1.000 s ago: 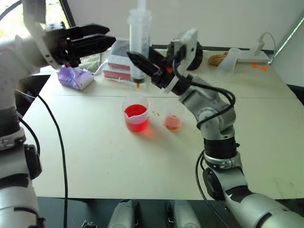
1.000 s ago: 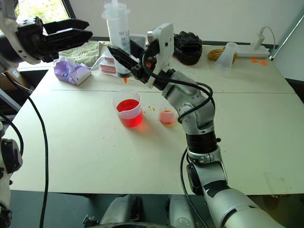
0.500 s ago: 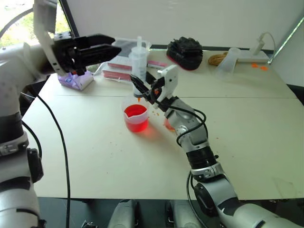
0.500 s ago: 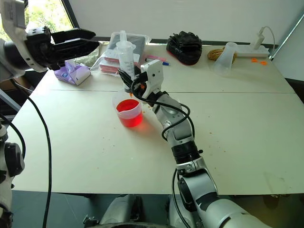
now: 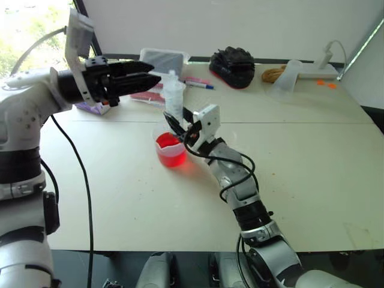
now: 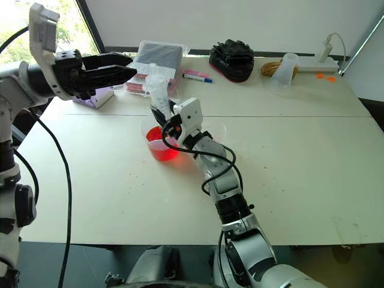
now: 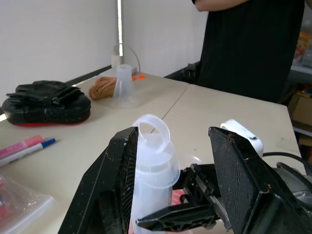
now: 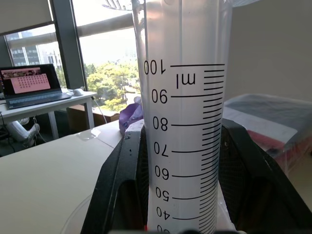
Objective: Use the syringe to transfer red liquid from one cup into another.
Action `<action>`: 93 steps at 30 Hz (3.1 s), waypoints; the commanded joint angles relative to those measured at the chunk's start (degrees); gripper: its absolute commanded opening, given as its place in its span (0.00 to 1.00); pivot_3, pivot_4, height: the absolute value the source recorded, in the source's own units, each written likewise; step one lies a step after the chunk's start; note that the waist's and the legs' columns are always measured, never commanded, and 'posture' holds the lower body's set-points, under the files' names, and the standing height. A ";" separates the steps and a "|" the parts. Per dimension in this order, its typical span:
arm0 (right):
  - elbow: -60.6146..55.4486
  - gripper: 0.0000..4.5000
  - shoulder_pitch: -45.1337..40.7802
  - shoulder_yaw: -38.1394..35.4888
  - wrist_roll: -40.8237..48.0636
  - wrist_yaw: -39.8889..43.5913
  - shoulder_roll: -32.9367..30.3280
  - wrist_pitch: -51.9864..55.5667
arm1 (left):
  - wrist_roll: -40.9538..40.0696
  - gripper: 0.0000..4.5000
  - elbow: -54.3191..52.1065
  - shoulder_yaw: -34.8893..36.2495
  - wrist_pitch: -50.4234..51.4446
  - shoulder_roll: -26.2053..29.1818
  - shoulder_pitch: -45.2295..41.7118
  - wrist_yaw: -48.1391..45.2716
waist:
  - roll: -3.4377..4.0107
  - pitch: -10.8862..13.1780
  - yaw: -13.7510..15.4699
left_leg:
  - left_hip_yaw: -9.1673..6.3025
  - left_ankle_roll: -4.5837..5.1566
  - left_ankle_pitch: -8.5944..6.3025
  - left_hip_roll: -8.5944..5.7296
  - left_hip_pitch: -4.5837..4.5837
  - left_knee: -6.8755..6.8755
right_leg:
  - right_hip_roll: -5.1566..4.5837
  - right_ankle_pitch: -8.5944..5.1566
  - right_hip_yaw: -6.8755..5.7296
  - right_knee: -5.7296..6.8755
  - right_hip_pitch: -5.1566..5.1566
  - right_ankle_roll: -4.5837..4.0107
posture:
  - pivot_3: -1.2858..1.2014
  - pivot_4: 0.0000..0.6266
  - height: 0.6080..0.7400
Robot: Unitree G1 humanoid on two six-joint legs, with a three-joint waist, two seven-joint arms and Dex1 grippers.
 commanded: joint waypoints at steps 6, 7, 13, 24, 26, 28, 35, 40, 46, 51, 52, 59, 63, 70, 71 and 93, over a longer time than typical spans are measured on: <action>-2.63 0.30 1.64 2.21 -1.89 0.54 0.53 -1.71 | 0.22 0.53 -0.69 0.55 -0.57 0.40 -0.58 -0.72 | 0.00 0.00 0.00 | 0.00 0.00 0.00 0.00 0.00 0.00 | 0.00 0.00 0.00 -0.01 0.00 0.00 | 0.52 0.24 1.00; -2.48 0.30 1.69 2.26 -2.03 0.53 0.58 -1.85 | 0.11 0.53 -0.92 0.49 -0.31 0.41 -0.39 -0.73 | 0.00 0.00 0.01 | 0.00 0.00 0.00 0.00 0.00 0.00 | 0.00 0.00 0.00 -0.02 0.00 0.00 | 0.52 0.24 1.00; -2.36 0.30 2.08 2.31 -2.41 0.63 0.69 -2.28 | 1.24 0.53 -2.20 -0.97 0.09 0.77 3.34 -0.95 | 0.00 0.00 0.00 | 0.00 0.00 0.00 0.00 0.01 0.00 | -0.01 0.00 0.00 -0.02 0.00 0.00 | 0.52 0.24 1.00; -2.08 0.30 1.42 1.86 -2.74 1.10 0.47 -2.33 | 0.82 0.53 -4.65 -0.49 0.94 1.55 6.99 -0.41 | 0.00 0.00 0.14 | -0.02 0.01 -0.01 0.02 0.01 0.00 | -0.05 0.00 0.01 -0.03 0.00 0.00 | 0.52 0.24 1.00; -2.16 0.30 1.48 1.90 -2.76 1.24 0.40 -2.19 | 0.58 0.53 -4.97 -0.66 1.01 0.72 6.90 -0.08 | 0.00 0.00 0.13 | -0.02 0.01 0.00 0.00 0.01 0.00 | -0.06 0.00 0.01 -0.03 0.00 0.00 | 0.52 0.24 1.00; -2.36 0.30 1.58 2.00 -2.77 1.48 0.27 -2.04 | 0.67 0.53 -5.12 -0.98 0.79 0.02 6.86 -0.13 | 0.00 0.00 0.10 | -0.02 0.00 0.00 0.00 0.01 0.00 | -0.06 0.00 0.01 -0.03 0.00 0.00 | 0.52 0.24 1.00; -2.64 0.30 1.77 2.28 -2.99 1.96 0.14 -1.69 | 2.11 0.53 -4.02 -3.06 -0.71 -2.62 6.35 -0.50 | 0.00 0.00 0.07 | -0.02 0.00 0.00 0.01 0.01 0.00 | -0.06 0.00 0.01 -0.03 0.00 0.00 | 0.52 0.24 1.00; -2.56 0.30 1.76 2.45 -3.20 2.07 0.13 -1.66 | 3.03 0.53 -2.90 -4.08 -1.78 -4.00 6.21 -0.55 | 0.00 0.00 0.07 | -0.02 0.00 0.00 0.01 0.02 0.00 | -0.05 0.00 0.01 -0.03 0.00 0.00 | 0.52 0.24 1.00; -2.59 0.30 1.83 2.64 -3.55 2.10 0.29 -1.59 | 3.21 0.34 -2.99 -4.00 -2.09 -5.71 6.81 0.44 | -0.01 -0.01 0.07 | -0.02 0.01 -0.01 0.01 0.03 0.00 | -0.06 0.00 0.01 -0.03 0.01 0.00 | 0.52 0.24 1.00; -2.45 0.30 1.64 2.63 -3.61 2.31 0.37 -1.56 | 3.19 0.01 -2.88 -3.96 -2.00 -6.33 6.76 0.80 | -0.01 -0.01 0.02 | -0.02 0.01 -0.01 0.01 0.04 0.00 | -0.05 0.00 0.01 -0.02 0.01 0.00 | 0.52 0.24 1.00; -2.46 0.30 1.65 2.63 -3.63 2.35 0.39 -1.55 | 3.17 0.01 -2.95 -3.93 -1.95 -6.44 6.81 0.86 | -0.02 -0.01 0.02 | -0.02 0.01 0.00 0.01 0.04 0.00 | -0.05 0.00 0.01 -0.02 0.02 0.00 | 0.52 0.24 1.00; -2.69 0.30 2.11 2.84 -3.07 2.92 0.76 -0.83 | 2.71 0.01 -3.39 -3.47 -1.36 -6.60 6.69 0.84 | -0.02 -0.01 0.04 | -0.02 0.01 -0.01 0.01 0.06 0.00 | -0.06 0.00 0.01 -0.02 0.03 -0.01 | 0.52 0.24 1.00; -2.36 0.30 2.05 3.17 -3.11 3.05 1.09 -0.85 | 2.58 0.01 -2.96 -3.02 -1.33 -6.81 5.43 1.12 | -0.02 -0.01 0.04 | -0.03 0.01 -0.01 0.01 0.06 0.00 | -0.06 0.00 0.01 -0.02 0.03 -0.01 | 0.52 0.24 1.00; -2.38 0.30 2.38 3.24 -2.62 3.01 1.39 -0.46 | 2.98 0.01 -1.52 -2.86 -2.13 -7.48 2.87 1.45 | -0.02 -0.01 0.07 | -0.03 0.01 0.00 0.01 0.05 0.00 | -0.06 0.00 0.01 -0.02 0.03 0.00 | 0.52 0.24 1.00; -2.46 0.30 2.53 3.30 -2.62 3.02 1.39 -0.43 | 2.99 0.01 -1.33 -2.74 -2.14 -7.69 2.44 1.61 | -0.02 -0.01 0.10 | -0.03 0.01 -0.01 0.01 0.05 0.00 | -0.06 0.00 0.01 -0.02 0.03 0.00 | 0.52 0.24 1.00; -3.21 0.30 3.49 3.95 -1.74 3.39 1.73 1.25 | 3.72 0.01 -0.28 -1.68 -2.11 -7.78 -0.05 2.14 | -0.02 -0.01 0.07 | -0.03 0.01 -0.01 0.01 0.04 0.00 | -0.06 0.00 0.01 -0.03 0.02 0.00 | 0.52 0.24 1.00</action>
